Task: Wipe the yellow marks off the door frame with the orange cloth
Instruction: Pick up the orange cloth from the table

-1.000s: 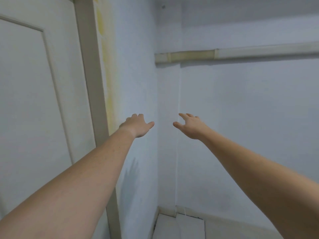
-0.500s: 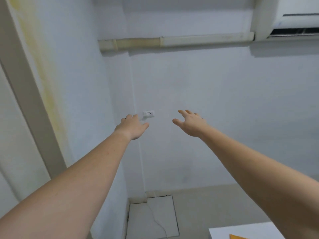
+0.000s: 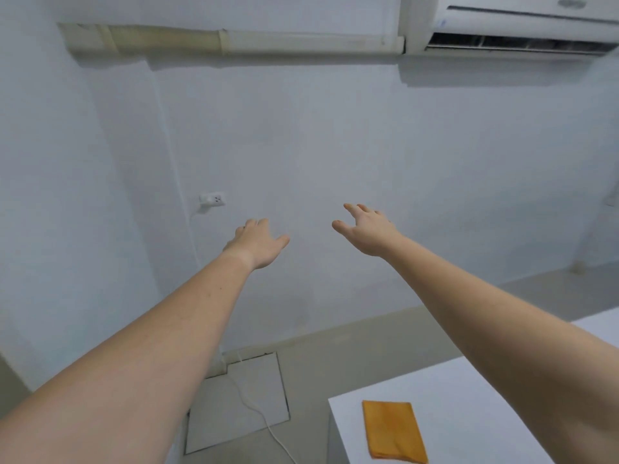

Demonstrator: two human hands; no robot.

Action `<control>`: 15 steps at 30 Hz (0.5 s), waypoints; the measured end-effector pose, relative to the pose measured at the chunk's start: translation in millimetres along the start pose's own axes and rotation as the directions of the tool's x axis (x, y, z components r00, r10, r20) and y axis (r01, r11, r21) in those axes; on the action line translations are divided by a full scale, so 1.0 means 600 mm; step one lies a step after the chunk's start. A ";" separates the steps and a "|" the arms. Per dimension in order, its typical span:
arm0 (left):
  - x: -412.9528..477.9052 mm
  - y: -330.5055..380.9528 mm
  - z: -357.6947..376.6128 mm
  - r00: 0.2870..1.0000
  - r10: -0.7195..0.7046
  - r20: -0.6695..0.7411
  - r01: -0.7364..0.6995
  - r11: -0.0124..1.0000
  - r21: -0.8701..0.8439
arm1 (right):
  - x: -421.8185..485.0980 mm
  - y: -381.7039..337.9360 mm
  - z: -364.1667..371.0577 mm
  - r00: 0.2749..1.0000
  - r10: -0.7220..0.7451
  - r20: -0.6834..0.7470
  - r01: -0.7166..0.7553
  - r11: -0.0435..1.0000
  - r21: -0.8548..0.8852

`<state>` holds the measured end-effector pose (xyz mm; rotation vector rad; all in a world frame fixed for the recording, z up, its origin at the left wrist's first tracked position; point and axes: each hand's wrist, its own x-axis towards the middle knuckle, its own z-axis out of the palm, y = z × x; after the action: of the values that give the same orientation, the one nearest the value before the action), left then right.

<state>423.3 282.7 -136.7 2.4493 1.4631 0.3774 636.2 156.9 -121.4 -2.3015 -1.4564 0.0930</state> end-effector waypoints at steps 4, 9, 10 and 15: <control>-0.004 0.046 0.051 0.999 0.031 0.044 -0.030 0.999 -0.009 | -0.023 0.068 -0.002 0.999 0.046 -0.001 -0.046 0.999 -0.013; -0.002 0.100 0.113 0.992 0.072 0.108 -0.070 0.997 -0.023 | -0.052 0.152 0.006 0.991 0.131 0.023 -0.131 0.991 -0.001; 0.002 0.105 0.112 0.992 0.075 0.105 -0.072 0.997 -0.030 | -0.050 0.157 0.004 0.991 0.131 0.024 -0.131 0.991 -0.001; 0.017 0.145 0.174 0.981 0.122 0.148 -0.114 0.991 -0.064 | -0.056 0.232 0.034 0.979 0.195 0.052 -0.196 0.980 0.019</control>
<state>535.6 242.3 -202.6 2.4682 1.2339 0.2443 734.1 82.4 -197.7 -2.4330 -1.2410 0.2253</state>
